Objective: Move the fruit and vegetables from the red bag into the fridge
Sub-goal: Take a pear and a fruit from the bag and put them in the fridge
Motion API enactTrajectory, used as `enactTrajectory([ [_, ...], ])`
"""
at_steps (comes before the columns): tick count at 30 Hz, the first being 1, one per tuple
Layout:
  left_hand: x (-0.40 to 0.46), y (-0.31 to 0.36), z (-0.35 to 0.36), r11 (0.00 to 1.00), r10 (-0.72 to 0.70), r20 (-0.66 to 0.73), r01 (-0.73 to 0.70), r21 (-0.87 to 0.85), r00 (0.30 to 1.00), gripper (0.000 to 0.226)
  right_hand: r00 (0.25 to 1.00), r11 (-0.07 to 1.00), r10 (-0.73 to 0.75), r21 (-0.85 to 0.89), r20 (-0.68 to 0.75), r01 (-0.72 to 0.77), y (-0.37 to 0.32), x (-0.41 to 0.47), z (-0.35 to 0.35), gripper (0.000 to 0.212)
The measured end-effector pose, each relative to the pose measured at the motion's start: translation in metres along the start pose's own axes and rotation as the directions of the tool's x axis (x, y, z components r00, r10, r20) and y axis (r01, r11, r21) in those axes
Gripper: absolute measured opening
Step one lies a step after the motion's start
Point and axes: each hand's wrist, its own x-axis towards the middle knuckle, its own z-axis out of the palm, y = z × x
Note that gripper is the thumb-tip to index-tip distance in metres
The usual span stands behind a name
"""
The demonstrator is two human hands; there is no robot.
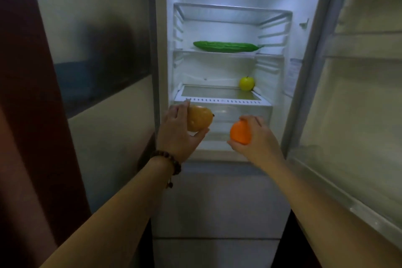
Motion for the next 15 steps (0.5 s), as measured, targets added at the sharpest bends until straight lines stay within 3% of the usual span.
enactTrajectory([
  [6,0.07,-0.034,0.04,0.997,0.026,-0.018,-0.027,-0.066,1.0,0.084,0.999,0.998,0.022,-0.054,-0.042,-0.024,0.025,0.082,0.022,0.069],
  [15,0.167,-0.057,0.099,0.99,0.144,-0.134,-0.142,0.025,0.98,0.081,0.981,0.981,0.165,-0.089,-0.106,-0.175,0.115,0.238,0.053,0.072],
])
